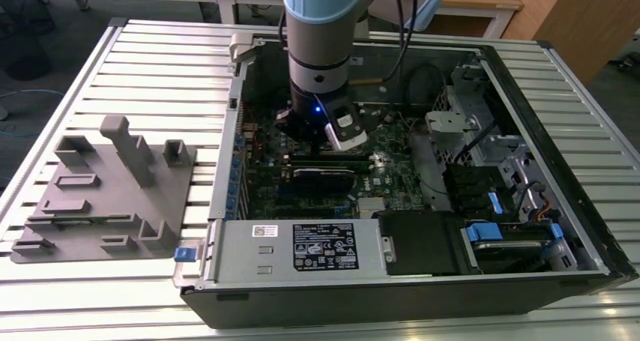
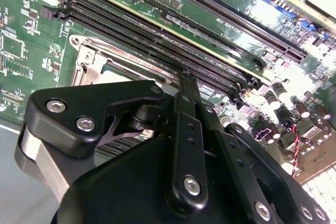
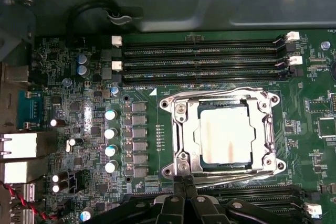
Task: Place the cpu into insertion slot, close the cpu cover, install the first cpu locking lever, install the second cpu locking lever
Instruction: 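Install the second cpu locking lever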
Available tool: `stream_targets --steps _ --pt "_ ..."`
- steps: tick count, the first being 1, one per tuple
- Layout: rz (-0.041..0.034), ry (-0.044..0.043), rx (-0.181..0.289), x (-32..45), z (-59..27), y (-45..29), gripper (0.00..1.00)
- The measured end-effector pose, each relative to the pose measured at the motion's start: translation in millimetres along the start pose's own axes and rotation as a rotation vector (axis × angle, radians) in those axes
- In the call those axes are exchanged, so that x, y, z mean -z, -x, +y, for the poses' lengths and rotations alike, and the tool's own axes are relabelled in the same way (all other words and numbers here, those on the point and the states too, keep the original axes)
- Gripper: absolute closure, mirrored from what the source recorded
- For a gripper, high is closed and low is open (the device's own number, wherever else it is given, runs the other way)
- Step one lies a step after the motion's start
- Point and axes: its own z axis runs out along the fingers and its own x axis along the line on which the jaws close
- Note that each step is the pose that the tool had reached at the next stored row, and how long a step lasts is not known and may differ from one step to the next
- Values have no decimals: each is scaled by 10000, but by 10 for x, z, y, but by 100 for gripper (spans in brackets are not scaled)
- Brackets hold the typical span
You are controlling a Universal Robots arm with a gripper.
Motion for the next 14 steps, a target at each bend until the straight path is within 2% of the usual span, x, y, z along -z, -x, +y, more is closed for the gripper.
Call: stream_targets --steps 5,10,14 --pt "7 120 -5 -15 -3 -16 90" --pt "24 332 -18 -24 -4 -18 90" --pt "26 399 -22 -33 -8 -20 90"
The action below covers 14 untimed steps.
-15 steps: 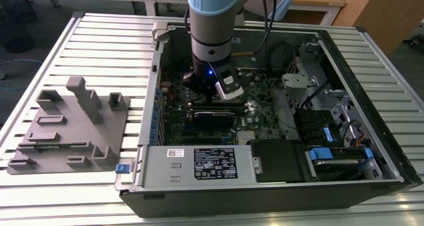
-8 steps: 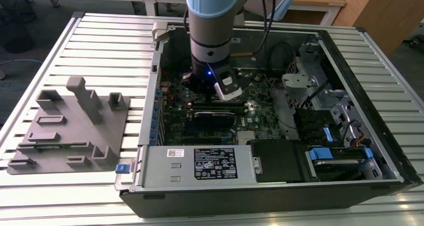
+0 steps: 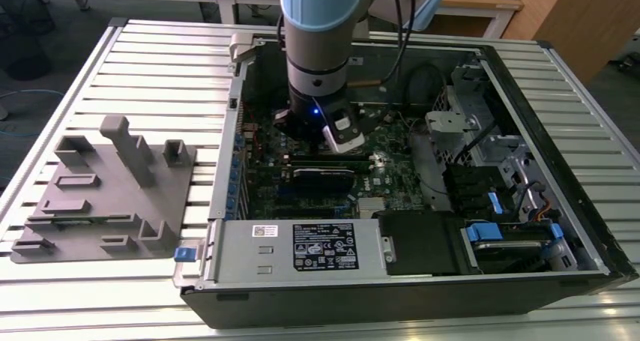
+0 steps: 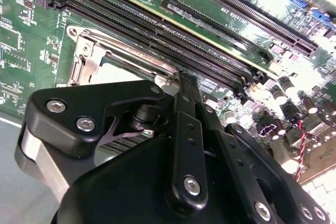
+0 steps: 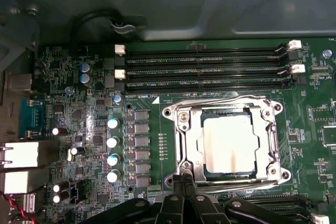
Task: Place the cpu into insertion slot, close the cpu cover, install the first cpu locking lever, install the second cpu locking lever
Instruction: 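Install the second cpu locking lever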
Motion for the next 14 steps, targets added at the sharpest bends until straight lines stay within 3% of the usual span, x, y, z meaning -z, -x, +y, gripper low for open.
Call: stream_targets --steps 14 --pt "9 131 -5 -23 -24 -89 90"
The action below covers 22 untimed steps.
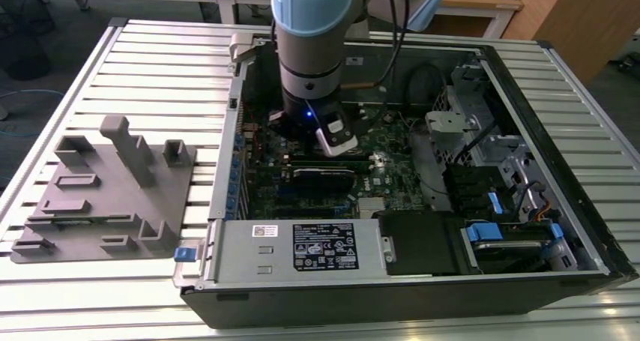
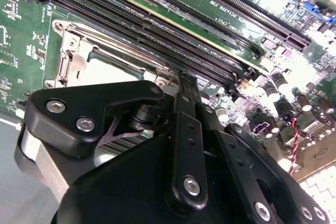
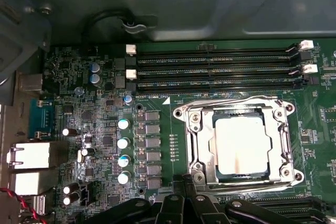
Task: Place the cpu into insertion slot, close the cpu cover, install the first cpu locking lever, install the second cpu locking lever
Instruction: 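Install the second cpu locking lever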
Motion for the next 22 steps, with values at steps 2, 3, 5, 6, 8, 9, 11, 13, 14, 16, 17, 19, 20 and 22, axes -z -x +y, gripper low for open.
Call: stream_targets --steps 2,3,5,6,8,9,11,13,14,16,17,19,20,22 --pt "-2 4 -2 0 -3 -8 90" --pt "-2 4 -2 0 -6 -12 90" --pt "0 2 -1 0 -11 -17 90" --pt "-1 2 -1 -3 -14 -19 90" --pt "0 5 -2 -6 -17 -24 90" --pt "1 7 -3 -5 -19 -29 90" --pt "1 13 -2 -6 -20 -33 90" --pt "0 15 -1 -6 -20 -35 90" --pt "0 16 -1 -6 -20 -35 90" --pt "1 13 -2 3 -20 -35 90" --pt "0 15 -2 10 -18 -35 90" --pt "-1 17 -2 34 -13 -34 90" --pt "1 14 -3 49 -11 -33 90" --pt "0 16 -2 91 -4 -31 90"
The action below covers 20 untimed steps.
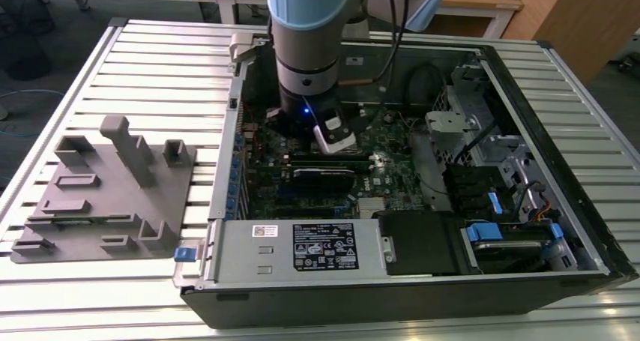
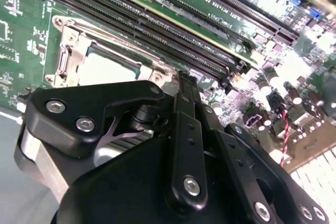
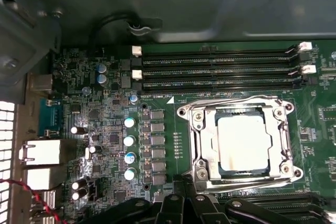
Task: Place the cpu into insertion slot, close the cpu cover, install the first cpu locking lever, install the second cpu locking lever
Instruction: 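Install the second cpu locking lever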
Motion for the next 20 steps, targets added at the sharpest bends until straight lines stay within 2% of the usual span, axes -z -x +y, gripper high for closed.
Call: stream_targets --steps 3,6,14,20 --pt "1 -1 0 54 10 3 90" --pt "0 0 1 60 12 18 90" --pt "-2 -38 1 36 64 217 90" --pt "-4 -100 3 -7 214 313 90"
